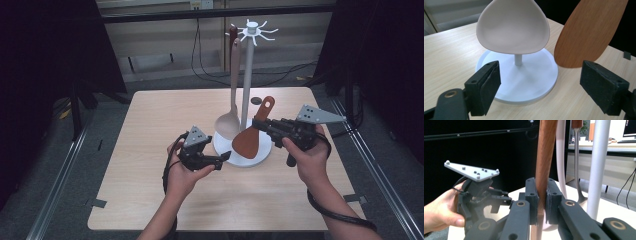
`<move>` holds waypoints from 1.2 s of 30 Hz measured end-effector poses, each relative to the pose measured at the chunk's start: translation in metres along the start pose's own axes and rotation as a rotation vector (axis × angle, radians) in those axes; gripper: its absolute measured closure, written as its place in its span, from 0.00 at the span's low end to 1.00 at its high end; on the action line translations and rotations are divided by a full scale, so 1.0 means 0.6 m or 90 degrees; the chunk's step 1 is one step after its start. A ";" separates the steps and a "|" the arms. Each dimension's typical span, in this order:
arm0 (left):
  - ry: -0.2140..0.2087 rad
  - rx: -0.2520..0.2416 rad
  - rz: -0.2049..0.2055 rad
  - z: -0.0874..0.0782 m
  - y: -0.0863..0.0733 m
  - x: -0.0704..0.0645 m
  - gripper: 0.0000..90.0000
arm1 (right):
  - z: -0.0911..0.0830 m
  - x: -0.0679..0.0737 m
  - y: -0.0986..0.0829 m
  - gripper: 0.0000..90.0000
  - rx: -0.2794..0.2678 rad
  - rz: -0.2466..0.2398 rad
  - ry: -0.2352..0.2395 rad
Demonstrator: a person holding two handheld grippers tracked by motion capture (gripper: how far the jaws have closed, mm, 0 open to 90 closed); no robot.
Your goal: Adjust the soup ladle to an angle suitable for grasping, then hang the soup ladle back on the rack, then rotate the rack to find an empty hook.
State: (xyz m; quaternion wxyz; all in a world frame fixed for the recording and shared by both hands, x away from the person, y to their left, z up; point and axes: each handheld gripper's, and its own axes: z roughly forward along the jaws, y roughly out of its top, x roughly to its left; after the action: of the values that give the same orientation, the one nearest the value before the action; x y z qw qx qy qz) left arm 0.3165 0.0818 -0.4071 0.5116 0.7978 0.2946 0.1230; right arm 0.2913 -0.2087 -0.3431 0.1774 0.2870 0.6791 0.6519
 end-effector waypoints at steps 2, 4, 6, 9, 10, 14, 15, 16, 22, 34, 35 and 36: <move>0.002 0.001 -0.004 -0.001 -0.001 0.002 0.15 | 0.001 -0.001 0.007 0.93 0.001 -0.003 -0.001; -0.001 0.002 -0.010 -0.003 -0.002 0.004 0.13 | 0.002 -0.002 0.014 0.93 -0.002 -0.006 0.003; -0.008 0.001 -0.020 -0.002 -0.004 0.003 0.09 | 0.005 -0.002 0.021 0.93 0.000 -0.008 0.010; -0.016 0.003 -0.026 -0.001 -0.005 0.003 0.06 | 0.008 -0.002 0.031 0.93 0.011 -0.015 0.011; -0.020 0.003 -0.027 -0.002 -0.006 0.004 0.05 | 0.009 -0.004 0.035 0.93 0.011 -0.019 0.009; -0.024 0.010 -0.027 -0.003 -0.008 0.005 0.03 | 0.009 -0.007 0.049 0.93 0.008 -0.017 0.017; -0.024 0.012 -0.024 -0.004 -0.008 0.006 0.02 | 0.009 -0.007 0.053 0.93 0.011 -0.020 0.019; -0.028 0.015 -0.019 -0.004 -0.008 0.006 0.02 | 0.009 -0.007 0.055 0.93 0.012 -0.021 0.021; -0.032 0.032 0.001 -0.006 -0.012 0.008 0.01 | 0.013 -0.007 0.070 0.93 0.013 -0.022 0.031; -0.033 0.034 0.001 -0.011 -0.013 0.012 0.00 | 0.025 -0.010 0.095 0.93 0.003 -0.023 0.045; -0.032 0.032 -0.002 -0.011 -0.013 0.012 0.00 | 0.025 -0.011 0.097 0.93 0.003 -0.024 0.046; -0.032 0.034 -0.001 -0.011 -0.013 0.012 0.00 | 0.026 -0.011 0.099 0.93 0.004 -0.027 0.047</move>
State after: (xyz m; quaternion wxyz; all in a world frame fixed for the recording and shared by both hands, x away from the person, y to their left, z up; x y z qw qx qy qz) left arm 0.3164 0.0937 -0.4117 0.4974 0.8138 0.2854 0.0948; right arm 0.3154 -0.2014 -0.2865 0.1653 0.2488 0.6932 0.6559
